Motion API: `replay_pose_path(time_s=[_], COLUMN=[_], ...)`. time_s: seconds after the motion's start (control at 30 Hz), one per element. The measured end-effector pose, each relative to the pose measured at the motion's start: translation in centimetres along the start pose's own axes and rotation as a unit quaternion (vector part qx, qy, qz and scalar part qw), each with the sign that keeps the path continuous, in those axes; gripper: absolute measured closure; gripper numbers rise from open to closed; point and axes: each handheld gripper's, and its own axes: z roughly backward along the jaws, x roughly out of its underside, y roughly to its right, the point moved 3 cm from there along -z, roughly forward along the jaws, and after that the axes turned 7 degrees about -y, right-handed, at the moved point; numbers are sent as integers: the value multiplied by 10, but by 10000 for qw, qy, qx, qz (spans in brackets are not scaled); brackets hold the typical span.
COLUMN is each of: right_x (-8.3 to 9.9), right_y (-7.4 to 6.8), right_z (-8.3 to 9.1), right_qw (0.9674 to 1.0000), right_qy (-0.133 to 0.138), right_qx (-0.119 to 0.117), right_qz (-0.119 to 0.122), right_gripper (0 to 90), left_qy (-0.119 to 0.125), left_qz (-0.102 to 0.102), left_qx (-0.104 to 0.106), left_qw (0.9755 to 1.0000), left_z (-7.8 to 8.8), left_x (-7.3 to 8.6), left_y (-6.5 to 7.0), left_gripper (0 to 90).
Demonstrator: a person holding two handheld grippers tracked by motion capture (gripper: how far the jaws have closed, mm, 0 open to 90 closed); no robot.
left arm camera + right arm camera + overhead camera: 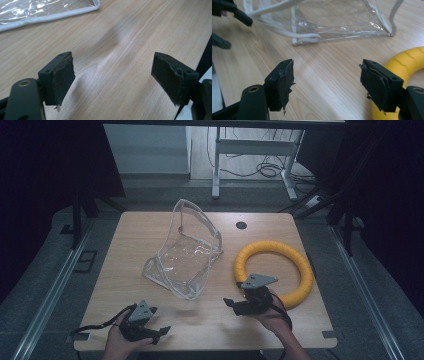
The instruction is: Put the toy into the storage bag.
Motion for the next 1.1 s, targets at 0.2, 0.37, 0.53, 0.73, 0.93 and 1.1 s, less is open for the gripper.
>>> replay_pose_path(time_s=[0.2, 0.37, 0.53, 0.73, 0.93, 1.1], right_x=[-1, -1, 0, 1, 4, 10], right_y=[12, 20, 30, 40, 50, 61], right_z=[3, 6, 11, 14, 13, 9], right_qw=[9997, 9994, 9989, 9966, 9934, 9876], right_qy=[-229, -334, -474, -815, -1142, -1560], right_qx=[6, 42, 66, 97, 77, 130], right_qz=[4, -4, -3, -1, -65, -73], right_gripper=[282, 297, 303, 306, 308, 315], left_qy=[-20, -7, -34, -10, -10, -6], left_qz=[1, 7, 18, 37, 57, 52], left_qx=[24, 26, 65, 60, 81, 87], left_qw=[10000, 10000, 10000, 10000, 10000, 9999], left_z=[-1, -1, -2, -3, -4, -3], left_x=[0, 0, 0, 0, 0, 0], left_y=[1, 1, 1, 1, 2, 2], left_gripper=[185, 185, 185, 185, 185, 185])
